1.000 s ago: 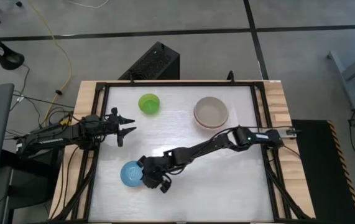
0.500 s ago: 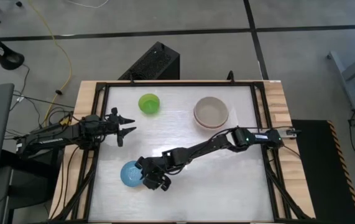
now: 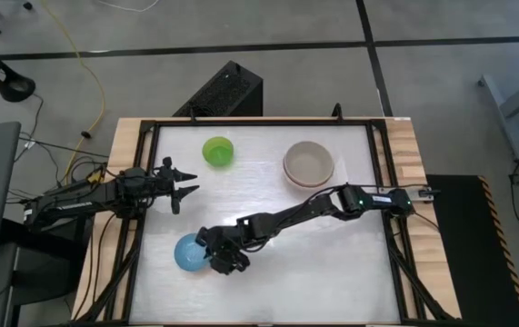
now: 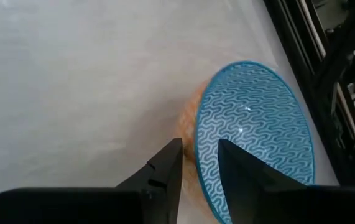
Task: Nest bowls inside each other
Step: Stack the blue patterned bowl on top of the gray bowl
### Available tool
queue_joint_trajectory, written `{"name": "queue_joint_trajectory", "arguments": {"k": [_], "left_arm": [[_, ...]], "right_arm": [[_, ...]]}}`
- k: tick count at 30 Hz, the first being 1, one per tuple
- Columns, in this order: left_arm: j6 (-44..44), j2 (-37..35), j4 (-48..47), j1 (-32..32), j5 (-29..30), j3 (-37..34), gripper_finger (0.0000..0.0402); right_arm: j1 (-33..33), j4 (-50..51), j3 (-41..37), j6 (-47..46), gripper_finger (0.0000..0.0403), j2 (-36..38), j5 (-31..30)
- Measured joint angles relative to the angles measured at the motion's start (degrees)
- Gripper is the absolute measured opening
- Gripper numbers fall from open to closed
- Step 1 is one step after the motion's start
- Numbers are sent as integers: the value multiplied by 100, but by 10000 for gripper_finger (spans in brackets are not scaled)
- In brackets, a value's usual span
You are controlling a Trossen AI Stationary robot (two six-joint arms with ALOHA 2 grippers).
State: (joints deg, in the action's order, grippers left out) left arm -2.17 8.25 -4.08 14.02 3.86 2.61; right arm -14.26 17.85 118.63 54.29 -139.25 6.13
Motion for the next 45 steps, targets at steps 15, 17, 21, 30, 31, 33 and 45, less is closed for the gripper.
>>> {"name": "queue_joint_trajectory", "arguments": {"k": [15,17,21,30,31,33,45], "left_arm": [[2,0,0,0,2,-2,158],[2,0,2,0,0,-2,158],[0,0,-2,0,2,0,158],[2,0,7,0,0,-2,158],[2,0,1,0,2,-1,158],[0,0,12,0,0,-2,158],[2,0,5,0,2,-2,158]], "right_arm": [[-17,-34,-9,891,22,-252,-635],[-19,8,-9,907,21,-228,-635],[-22,573,-9,661,21,-80,-749],[202,3128,-7,-1658,21,1068,-760],[276,3525,-7,-1954,21,1188,-763],[459,4290,-65,-2506,21,1478,-763],[1896,2590,-4417,-4067,21,4979,-1239]]}}
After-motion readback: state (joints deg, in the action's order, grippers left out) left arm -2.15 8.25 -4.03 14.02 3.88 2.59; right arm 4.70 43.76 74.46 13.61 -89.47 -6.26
